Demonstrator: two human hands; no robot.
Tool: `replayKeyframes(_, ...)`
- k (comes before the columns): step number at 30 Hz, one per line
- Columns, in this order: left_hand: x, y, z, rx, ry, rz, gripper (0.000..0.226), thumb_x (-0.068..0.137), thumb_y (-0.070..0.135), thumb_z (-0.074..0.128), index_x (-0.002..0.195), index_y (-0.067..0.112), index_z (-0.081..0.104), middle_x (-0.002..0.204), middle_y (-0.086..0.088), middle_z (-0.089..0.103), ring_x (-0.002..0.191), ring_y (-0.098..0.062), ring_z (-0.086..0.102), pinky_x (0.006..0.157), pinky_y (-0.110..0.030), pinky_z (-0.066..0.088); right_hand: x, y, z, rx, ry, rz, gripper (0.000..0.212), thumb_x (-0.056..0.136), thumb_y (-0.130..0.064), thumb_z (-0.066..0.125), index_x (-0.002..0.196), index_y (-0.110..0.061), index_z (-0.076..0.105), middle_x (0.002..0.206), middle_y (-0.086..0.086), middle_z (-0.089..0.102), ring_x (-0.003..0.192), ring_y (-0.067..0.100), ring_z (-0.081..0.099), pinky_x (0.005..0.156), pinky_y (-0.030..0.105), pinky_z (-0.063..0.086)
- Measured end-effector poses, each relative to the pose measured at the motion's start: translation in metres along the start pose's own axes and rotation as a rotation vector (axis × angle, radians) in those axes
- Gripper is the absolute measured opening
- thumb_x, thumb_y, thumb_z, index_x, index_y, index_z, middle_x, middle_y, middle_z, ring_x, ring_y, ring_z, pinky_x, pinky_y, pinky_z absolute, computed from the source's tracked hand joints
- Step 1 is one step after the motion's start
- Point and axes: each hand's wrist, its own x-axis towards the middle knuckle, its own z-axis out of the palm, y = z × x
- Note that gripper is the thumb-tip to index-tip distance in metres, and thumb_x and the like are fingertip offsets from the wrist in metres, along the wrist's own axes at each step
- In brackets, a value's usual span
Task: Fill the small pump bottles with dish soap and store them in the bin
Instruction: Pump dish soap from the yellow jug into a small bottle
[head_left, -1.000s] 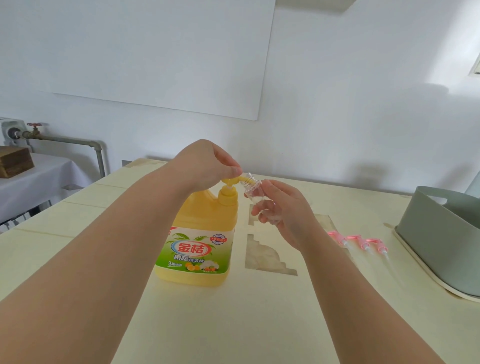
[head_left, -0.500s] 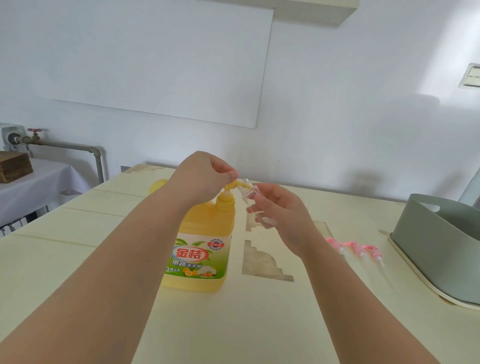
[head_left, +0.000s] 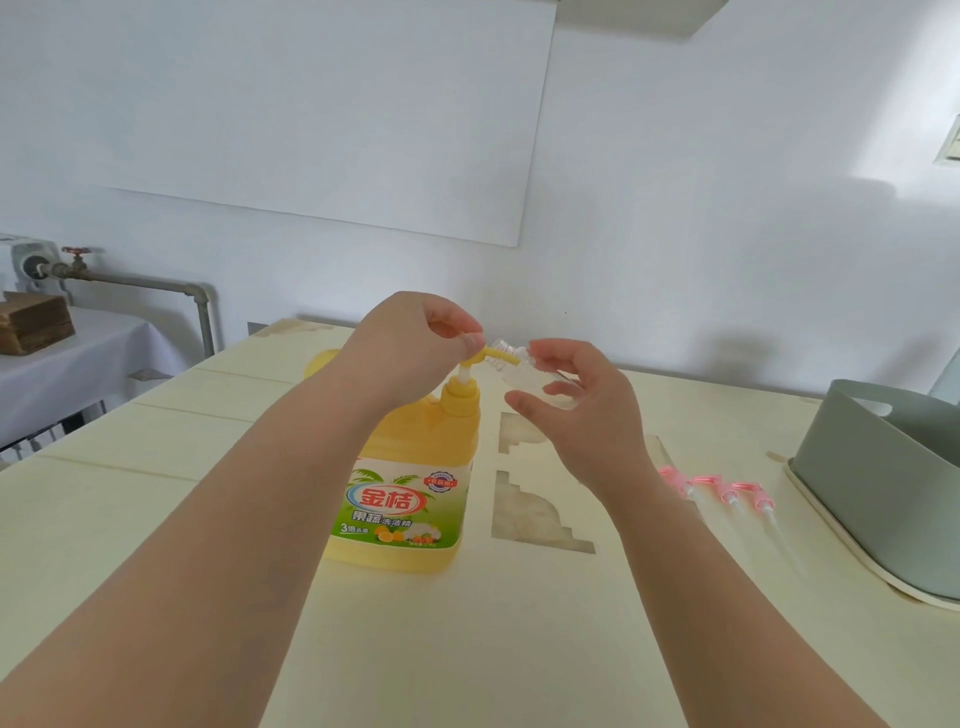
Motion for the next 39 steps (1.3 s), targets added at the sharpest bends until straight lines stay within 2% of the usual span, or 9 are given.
replayKeyframes(5, -0.002, -0.001, 0.002, 0.050, -0.021, 0.012, 0.010, 0.086, 0.037, 0.063, 0.095, 0.032, 0.067, 0.089, 0.017, 0.063, 0.080, 0.002, 0.056, 0.058, -0.013, 0.034, -0.002, 0.003, 0.000, -0.037, -0.003, -0.011, 0.041, 0.072, -0.011, 0.083, 0.092, -0.039, 0.060, 0.101, -0.010, 0.066, 0.093, -0.005, 0.060, 0.077, 0.007, 0.044)
replayKeyframes(11, 0.003, 0.000, 0.003, 0.121, -0.055, 0.014, 0.006, 0.086, 0.034, 0.064, 0.092, 0.032, 0.066, 0.086, 0.017, 0.063, 0.074, 0.002, 0.055, 0.057, -0.014, 0.034, -0.003, 0.002, 0.000, -0.043, -0.009, -0.005, 0.042, 0.072, -0.010, 0.082, 0.091, -0.040, 0.060, 0.097, -0.014, 0.066, 0.091, -0.008, 0.058, 0.072, 0.006, 0.045)
replayKeyframes(19, 0.010, 0.001, 0.004, 0.186, -0.090, 0.022, 0.011, 0.086, 0.034, 0.064, 0.095, 0.028, 0.068, 0.087, 0.016, 0.062, 0.079, 0.000, 0.055, 0.059, -0.015, 0.036, -0.005, 0.003, -0.002, -0.039, -0.022, 0.023, 0.041, 0.072, -0.011, 0.082, 0.090, -0.041, 0.060, 0.098, -0.011, 0.066, 0.087, 0.003, 0.062, 0.069, 0.013, 0.050)
replayKeyframes(24, 0.010, 0.002, -0.011, 0.096, -0.140, -0.012, 0.011, 0.086, 0.035, 0.064, 0.095, 0.031, 0.069, 0.092, 0.016, 0.066, 0.088, 0.001, 0.057, 0.064, -0.015, 0.038, -0.003, -0.005, -0.002, -0.022, -0.049, 0.053, 0.039, 0.074, -0.013, 0.081, 0.091, -0.041, 0.060, 0.100, -0.011, 0.065, 0.089, 0.004, 0.063, 0.070, 0.012, 0.049)
replayKeyframes(30, 0.011, 0.007, -0.014, 0.072, -0.100, -0.023, 0.014, 0.089, 0.036, 0.060, 0.096, 0.031, 0.071, 0.092, 0.016, 0.065, 0.085, 0.001, 0.054, 0.063, -0.013, 0.034, -0.003, -0.009, -0.001, 0.003, -0.035, 0.046, 0.037, 0.075, -0.014, 0.081, 0.094, -0.039, 0.061, 0.102, -0.007, 0.066, 0.090, 0.007, 0.063, 0.070, 0.013, 0.050)
replayKeyframes(34, 0.010, 0.004, -0.011, 0.034, -0.074, -0.023, 0.008, 0.086, 0.036, 0.064, 0.091, 0.034, 0.070, 0.088, 0.019, 0.065, 0.084, 0.004, 0.055, 0.061, -0.013, 0.034, -0.003, -0.008, 0.001, 0.014, -0.031, 0.049, 0.038, 0.075, -0.013, 0.080, 0.095, -0.039, 0.061, 0.101, -0.007, 0.066, 0.090, 0.008, 0.064, 0.070, 0.012, 0.049)
replayKeyframes(39, 0.008, 0.000, -0.006, -0.011, -0.049, -0.024, 0.011, 0.085, 0.035, 0.066, 0.095, 0.032, 0.069, 0.086, 0.019, 0.063, 0.078, 0.006, 0.053, 0.059, -0.012, 0.033, -0.004, -0.005, 0.002, 0.002, -0.027, 0.052, 0.037, 0.076, -0.015, 0.080, 0.096, -0.039, 0.061, 0.100, -0.007, 0.067, 0.085, 0.003, 0.062, 0.068, 0.010, 0.047)
